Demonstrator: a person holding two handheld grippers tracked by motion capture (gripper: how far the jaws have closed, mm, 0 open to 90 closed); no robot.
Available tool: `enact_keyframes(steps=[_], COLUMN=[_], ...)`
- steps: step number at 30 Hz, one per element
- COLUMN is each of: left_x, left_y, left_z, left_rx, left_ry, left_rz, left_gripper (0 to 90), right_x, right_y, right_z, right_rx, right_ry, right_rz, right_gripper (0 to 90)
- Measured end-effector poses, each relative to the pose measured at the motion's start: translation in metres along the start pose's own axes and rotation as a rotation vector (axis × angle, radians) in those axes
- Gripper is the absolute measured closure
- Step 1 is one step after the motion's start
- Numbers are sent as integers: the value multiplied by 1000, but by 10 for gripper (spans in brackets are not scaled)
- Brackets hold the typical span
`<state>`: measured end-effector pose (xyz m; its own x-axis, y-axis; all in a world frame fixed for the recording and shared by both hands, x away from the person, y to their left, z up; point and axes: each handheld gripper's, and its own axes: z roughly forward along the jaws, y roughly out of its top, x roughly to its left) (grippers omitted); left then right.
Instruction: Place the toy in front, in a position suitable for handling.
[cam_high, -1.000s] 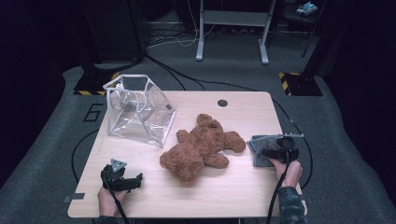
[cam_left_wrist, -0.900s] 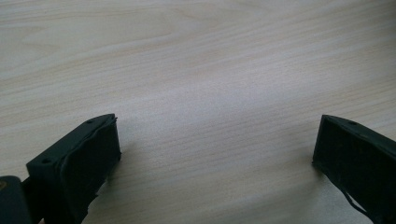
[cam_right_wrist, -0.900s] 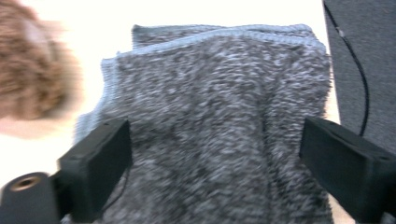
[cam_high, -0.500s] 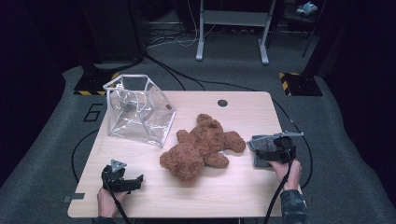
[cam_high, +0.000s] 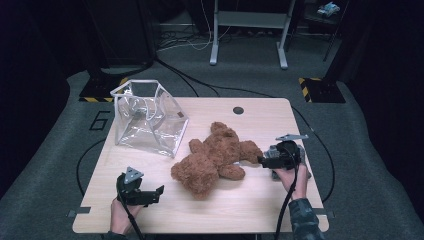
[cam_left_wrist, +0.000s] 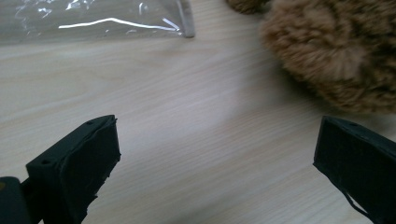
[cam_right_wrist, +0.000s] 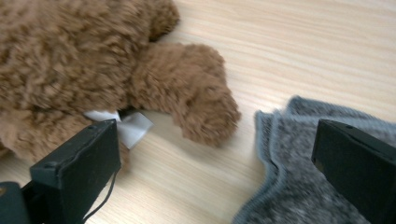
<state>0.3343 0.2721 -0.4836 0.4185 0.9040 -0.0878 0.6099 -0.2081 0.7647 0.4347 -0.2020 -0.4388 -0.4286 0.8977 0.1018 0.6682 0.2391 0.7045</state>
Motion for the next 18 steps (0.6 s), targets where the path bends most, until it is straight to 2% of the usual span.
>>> enact_keyframes(steps=[1, 5, 12, 18], left_x=[-3, -12, -29, -43], left_y=[2, 12, 26, 38], left_z=[0, -1, -3, -4], left_rx=[-6, -17, -32, -49], left_ry=[-5, -32, -76, -106], left_rz=[2, 13, 39, 75], left_gripper=[0, 0, 1, 1], right_x=[4, 12, 28, 38], right_y=[5, 12, 30, 42], right_z=[2, 4, 10, 19], right_rx=[0, 2, -15, -19], right_ry=[9, 25, 58, 86], right_rz=[-21, -29, -87, -108], right_gripper=[9, 13, 17, 30])
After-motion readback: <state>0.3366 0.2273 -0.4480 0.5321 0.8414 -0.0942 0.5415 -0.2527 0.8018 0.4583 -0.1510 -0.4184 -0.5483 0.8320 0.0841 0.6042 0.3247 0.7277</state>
